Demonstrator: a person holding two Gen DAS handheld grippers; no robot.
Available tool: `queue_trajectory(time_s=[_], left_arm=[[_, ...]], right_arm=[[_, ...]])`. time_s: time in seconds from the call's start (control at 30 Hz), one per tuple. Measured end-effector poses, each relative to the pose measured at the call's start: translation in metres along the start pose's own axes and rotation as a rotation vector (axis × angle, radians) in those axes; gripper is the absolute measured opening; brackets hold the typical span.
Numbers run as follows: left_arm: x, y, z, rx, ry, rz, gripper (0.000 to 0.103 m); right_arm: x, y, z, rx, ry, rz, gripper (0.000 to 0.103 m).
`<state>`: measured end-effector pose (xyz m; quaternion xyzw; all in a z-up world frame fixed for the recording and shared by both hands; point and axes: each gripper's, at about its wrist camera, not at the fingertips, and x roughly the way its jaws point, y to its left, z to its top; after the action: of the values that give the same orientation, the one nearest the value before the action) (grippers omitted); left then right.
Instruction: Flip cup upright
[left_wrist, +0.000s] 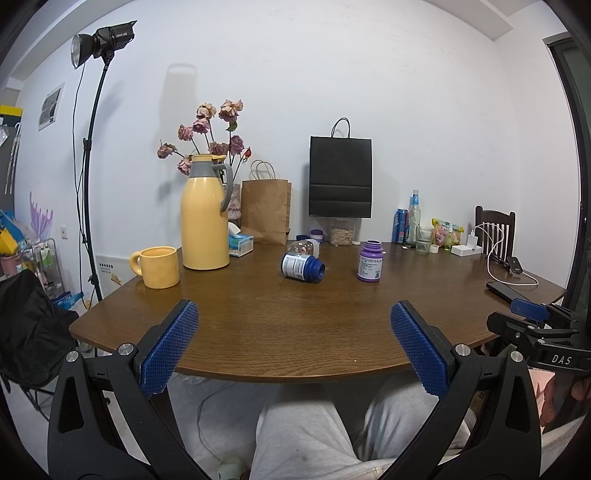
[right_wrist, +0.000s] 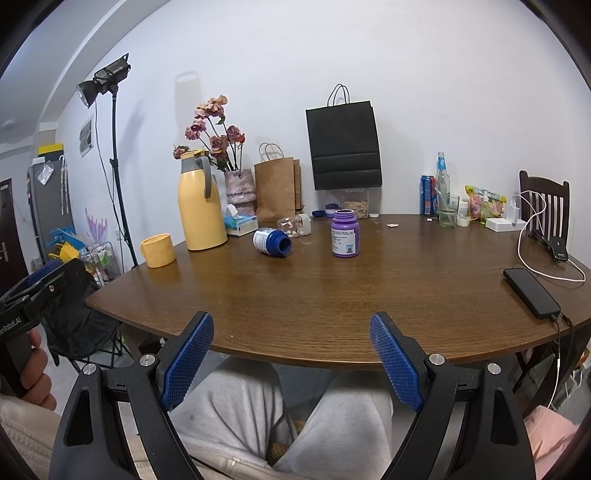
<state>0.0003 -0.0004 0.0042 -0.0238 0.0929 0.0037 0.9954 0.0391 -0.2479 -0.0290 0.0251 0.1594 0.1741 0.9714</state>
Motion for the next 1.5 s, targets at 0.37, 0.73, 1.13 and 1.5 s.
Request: queue_trajectory(time_s=[0.37, 0.73, 1.13, 1.5], left_arm=[[0.004, -0.001, -0.004, 0.005, 0.009, -0.008, 0.103], [0.036, 0.0, -0.011, 0.034, 0.039, 0.02, 0.103], [0.107, 0.022, 0.012, 0.016, 0.153, -0.003, 0.103], [0.221, 0.046, 0.047, -0.017, 0.303, -0.058, 0.103]], right_arm=[[0.001, 0.0, -0.001, -0.003, -0.001, -0.002, 0.09], [0.03, 0.013, 0.009, -0.065, -0.014, 0.002, 0.09], [0.109, 0.002, 0.054, -0.046, 0.058, 0.075, 0.09], [0.239, -0.006, 0.103, -0.099, 0.211, 0.126, 0.09]])
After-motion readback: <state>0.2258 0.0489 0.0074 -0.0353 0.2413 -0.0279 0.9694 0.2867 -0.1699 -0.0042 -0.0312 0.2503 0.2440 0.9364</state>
